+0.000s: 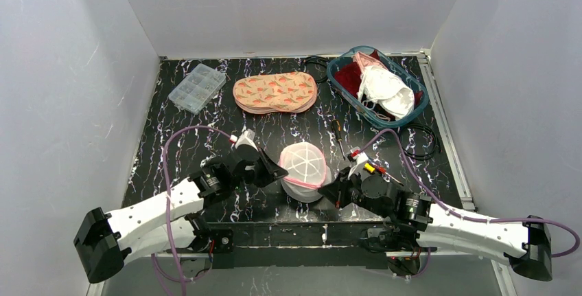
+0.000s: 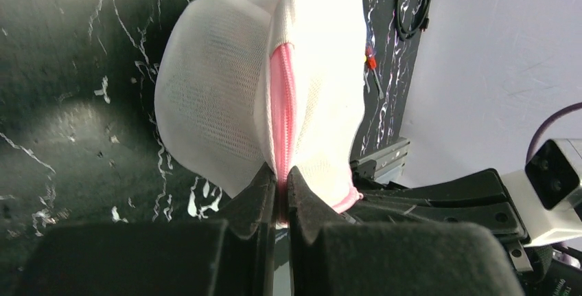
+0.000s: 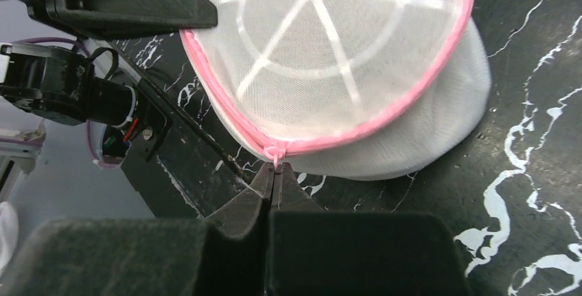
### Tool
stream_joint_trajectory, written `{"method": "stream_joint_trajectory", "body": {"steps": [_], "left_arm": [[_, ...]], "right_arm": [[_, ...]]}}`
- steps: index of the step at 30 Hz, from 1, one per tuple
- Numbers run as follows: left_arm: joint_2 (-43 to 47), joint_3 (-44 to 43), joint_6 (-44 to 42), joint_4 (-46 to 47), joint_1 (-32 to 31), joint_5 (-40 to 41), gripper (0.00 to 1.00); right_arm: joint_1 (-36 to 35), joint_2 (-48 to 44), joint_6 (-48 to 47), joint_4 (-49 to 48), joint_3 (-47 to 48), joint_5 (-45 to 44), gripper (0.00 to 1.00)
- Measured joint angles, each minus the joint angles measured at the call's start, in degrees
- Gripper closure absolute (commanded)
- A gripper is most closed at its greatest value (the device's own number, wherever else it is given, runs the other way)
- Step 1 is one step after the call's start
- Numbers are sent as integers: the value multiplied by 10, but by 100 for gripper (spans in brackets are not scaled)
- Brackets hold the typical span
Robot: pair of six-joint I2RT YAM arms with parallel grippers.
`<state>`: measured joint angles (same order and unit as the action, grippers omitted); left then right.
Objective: Unzip the laundry bag and remove the bra
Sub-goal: Unzip the laundry bag at the center of the board.
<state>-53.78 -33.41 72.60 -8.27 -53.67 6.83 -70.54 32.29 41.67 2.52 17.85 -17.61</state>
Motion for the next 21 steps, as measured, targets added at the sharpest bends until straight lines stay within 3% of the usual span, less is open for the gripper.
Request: {"method": "stream_joint_trajectory", "body": {"steps": [6,7,9,11,13,16,21], "left_arm": [[-8,0,-70,30,82,-112,100],[-15,0,-80,38,90,-129,96],[-31,0,-96,52,98,-153,82],[-43,4,-106,63,101,-171,56],[-47,13,-116,69,103,-182,38],[-45,21,-120,55,104,-189,28],[13,14,-132,-33,104,-181,22]], "right_arm": [[0,1,-21,28,21,-20,99],[0,5,-23,30,21,-21,99],[0,11,-26,30,20,-19,99],[0,20,-26,25,15,-17,99],[0,28,-25,16,5,-13,99],[0,47,-20,-3,-10,-2,99],[0,64,-13,-29,-14,15,99]]}}
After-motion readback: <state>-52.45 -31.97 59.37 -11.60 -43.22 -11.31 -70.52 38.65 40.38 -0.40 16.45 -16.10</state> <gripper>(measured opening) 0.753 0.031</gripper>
